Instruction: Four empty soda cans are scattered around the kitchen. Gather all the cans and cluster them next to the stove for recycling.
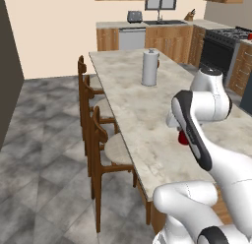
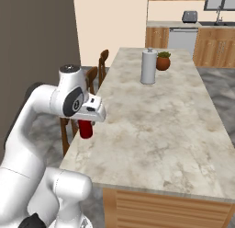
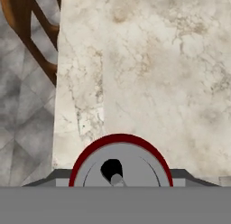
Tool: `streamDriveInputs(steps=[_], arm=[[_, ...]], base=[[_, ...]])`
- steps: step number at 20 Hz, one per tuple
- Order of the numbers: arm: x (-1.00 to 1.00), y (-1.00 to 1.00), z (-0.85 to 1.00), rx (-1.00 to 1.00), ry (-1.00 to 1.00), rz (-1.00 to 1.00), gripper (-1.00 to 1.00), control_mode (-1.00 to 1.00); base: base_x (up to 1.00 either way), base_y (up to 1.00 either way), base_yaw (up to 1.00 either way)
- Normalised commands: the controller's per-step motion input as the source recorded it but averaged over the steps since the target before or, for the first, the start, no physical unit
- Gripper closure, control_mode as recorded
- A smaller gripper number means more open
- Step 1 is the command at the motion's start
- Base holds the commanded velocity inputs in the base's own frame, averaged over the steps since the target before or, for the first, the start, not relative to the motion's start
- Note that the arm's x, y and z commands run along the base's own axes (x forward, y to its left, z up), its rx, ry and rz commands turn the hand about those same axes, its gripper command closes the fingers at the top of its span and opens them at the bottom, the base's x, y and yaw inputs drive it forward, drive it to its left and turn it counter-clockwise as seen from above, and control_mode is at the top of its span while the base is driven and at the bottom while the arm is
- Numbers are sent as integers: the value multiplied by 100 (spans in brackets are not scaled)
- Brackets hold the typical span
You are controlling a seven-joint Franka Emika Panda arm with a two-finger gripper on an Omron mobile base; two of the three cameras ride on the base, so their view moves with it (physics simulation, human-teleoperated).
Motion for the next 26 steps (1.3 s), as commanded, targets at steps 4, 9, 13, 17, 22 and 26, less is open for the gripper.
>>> streamDriveInputs(steps=[4,9,13,17,22,26], arm=[[-12,-6,7,0,-1,0,100,100],[0,0,0,0,0,0,100,100],[0,0,0,0,0,0,100,100],[0,0,0,0,0,0,100,100],[0,0,0,0,0,0,100,100],[0,0,0,0,0,0,100,100]], base=[[-42,-31,0],[-79,-92,-6],[-56,-100,-11],[-20,-100,-8],[0,-100,-5],[7,-100,-1]])
